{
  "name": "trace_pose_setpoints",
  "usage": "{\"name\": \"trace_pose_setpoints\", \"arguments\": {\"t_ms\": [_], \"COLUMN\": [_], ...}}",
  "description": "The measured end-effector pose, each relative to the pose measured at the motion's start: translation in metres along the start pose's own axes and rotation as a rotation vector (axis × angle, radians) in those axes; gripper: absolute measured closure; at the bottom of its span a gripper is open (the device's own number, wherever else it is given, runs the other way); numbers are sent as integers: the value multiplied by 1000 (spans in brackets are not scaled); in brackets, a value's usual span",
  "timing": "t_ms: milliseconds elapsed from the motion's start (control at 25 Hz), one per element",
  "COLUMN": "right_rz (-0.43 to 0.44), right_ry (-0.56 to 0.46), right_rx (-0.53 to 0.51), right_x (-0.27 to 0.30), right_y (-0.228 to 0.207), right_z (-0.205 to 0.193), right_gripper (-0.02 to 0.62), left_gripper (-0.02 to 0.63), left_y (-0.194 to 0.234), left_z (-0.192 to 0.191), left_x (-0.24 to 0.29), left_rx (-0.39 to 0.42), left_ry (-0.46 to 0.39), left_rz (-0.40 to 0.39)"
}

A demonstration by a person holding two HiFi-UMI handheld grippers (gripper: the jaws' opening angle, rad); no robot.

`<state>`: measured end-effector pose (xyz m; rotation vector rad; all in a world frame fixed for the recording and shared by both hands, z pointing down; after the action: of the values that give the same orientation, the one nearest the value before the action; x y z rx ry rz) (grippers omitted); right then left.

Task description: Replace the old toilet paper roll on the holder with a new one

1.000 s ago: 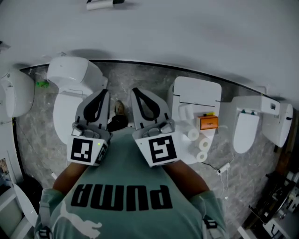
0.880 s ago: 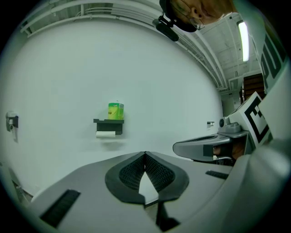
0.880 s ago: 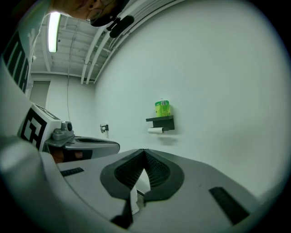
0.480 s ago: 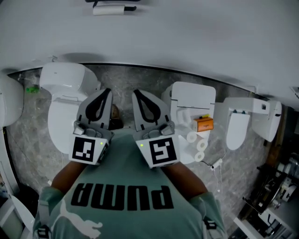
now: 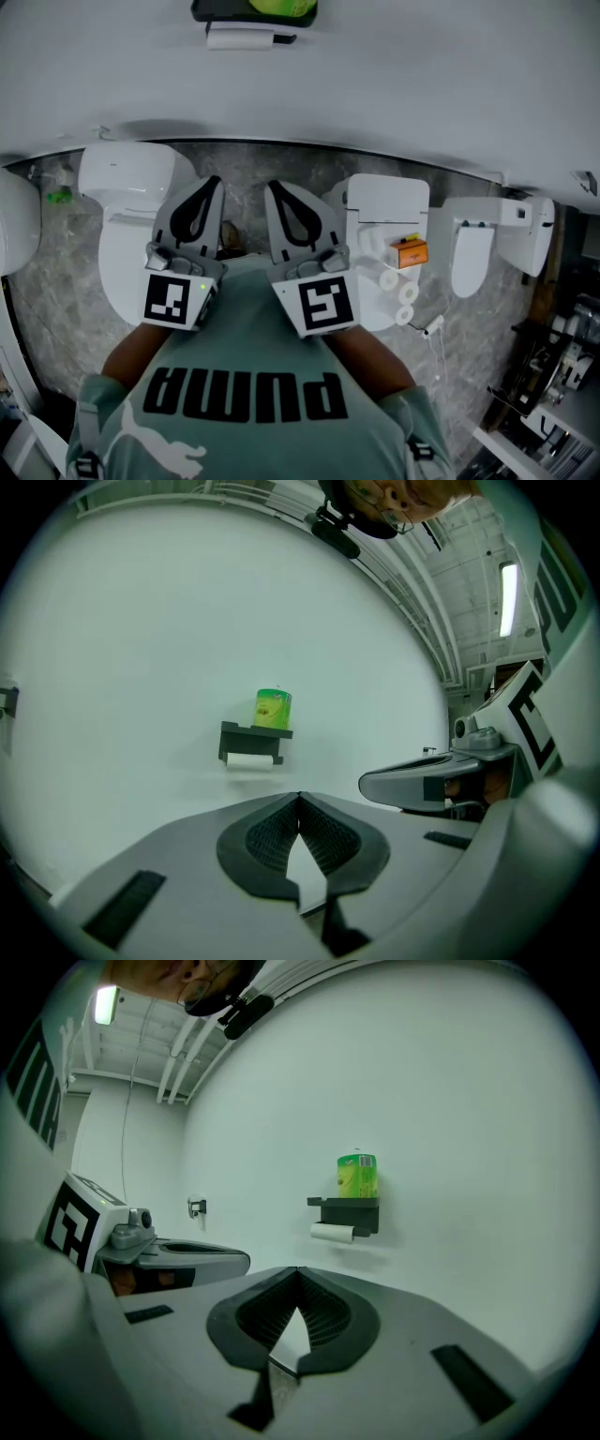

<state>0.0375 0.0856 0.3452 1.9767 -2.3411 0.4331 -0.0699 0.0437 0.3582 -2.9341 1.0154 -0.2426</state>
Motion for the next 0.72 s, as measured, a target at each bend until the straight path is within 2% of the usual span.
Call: {"name": "trace_pose_setpoints", "arguments": {"t_ms": [720], "right_rz": [-15], "right_ry": [6], "right_rx": [-33], "right_x": [42], "right_y": [57], "right_z": [-2], "right_gripper": [591], "left_gripper": [603], "left_y": [65], "left_z": [-7], "left_x": [-27], "left_rx": [-5], "left_ry": [-46], "left_rz": [-12]}}
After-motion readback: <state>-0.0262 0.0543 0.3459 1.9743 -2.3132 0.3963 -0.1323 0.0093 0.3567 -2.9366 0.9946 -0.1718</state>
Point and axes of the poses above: the fingertips, and each gripper's own axes: x forward along the fingers, y to its left, z out of its top, the point moved 5 cm from there along -x, backward along the fingers, and after that the axes turned 11 degrees about x, right-handed, at the moved point
